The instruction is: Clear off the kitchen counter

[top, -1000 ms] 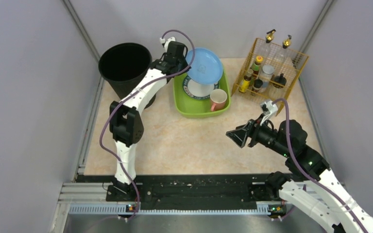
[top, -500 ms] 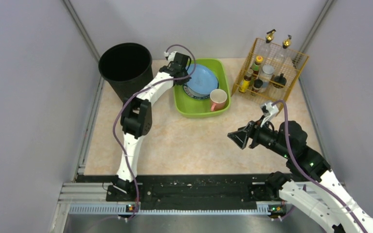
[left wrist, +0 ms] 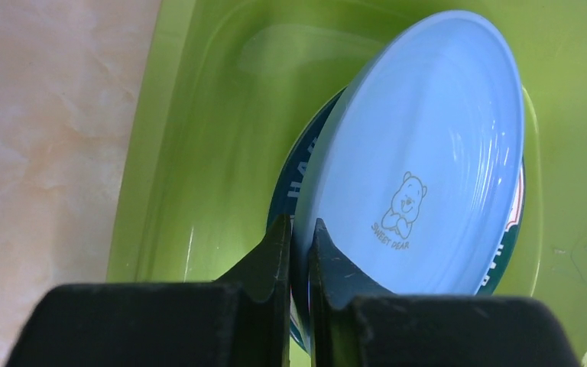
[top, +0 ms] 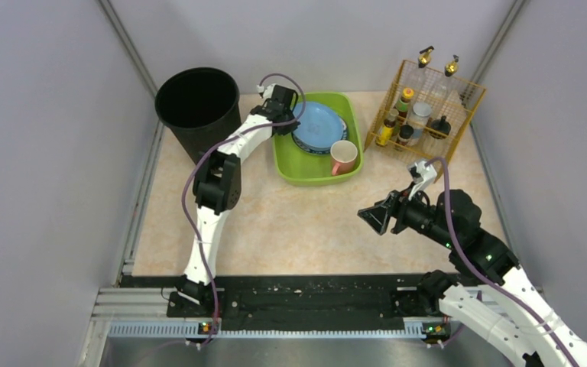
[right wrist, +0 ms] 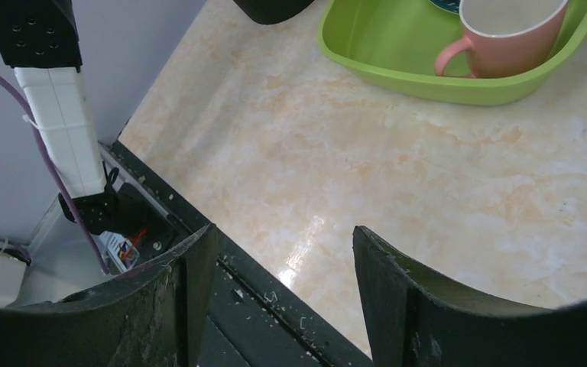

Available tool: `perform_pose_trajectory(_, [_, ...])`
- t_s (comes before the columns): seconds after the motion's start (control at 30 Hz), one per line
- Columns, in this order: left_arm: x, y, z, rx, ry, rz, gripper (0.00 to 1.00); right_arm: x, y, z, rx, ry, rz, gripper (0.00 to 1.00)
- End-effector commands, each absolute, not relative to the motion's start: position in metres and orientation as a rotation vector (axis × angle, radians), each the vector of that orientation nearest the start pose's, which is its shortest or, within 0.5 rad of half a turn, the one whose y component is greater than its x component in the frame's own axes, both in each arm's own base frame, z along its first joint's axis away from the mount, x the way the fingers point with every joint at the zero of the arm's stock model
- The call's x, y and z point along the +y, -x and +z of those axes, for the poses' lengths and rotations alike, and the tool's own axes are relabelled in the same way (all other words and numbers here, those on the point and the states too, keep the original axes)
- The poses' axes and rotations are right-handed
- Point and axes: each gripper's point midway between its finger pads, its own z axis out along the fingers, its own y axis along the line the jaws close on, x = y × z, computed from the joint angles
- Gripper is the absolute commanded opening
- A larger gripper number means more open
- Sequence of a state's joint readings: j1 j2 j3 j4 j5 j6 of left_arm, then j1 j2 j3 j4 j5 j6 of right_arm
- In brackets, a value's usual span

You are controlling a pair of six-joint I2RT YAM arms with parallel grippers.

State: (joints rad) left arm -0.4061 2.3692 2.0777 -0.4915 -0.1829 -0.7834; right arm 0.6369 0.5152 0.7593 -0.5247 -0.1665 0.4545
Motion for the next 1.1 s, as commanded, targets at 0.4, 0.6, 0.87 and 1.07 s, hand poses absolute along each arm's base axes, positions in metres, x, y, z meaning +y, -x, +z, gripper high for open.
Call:
perform_pose_trajectory(0.4, [-0.236, -0.559, 0.100, 2.333, 0.422, -0.362, 0.63, 0.183, -0.168, 0.255, 1.920, 0.298, 0.904, 0.65])
perform_pose_trajectory(0.6, [-0.224, -0.538, 0.132, 2.324, 0.371, -0.339, 0.71, 0.186, -0.171, 0.255, 1.922, 0.302, 0.912, 0.66])
perform_pose_trajectory(0.87, [-0.212, -0.500, 0.190, 2.252, 0.285, -0.379, 0.94, 0.193, -0.180, 0.258, 1.926, 0.305, 0.908, 0.82])
perform_pose_trajectory(1.07, [-0.212, -0.464, 0.223, 2.209, 0.165, -0.406, 0.99, 0.192, -0.190, 0.267, 1.912, 0.295, 0.875, 0.89])
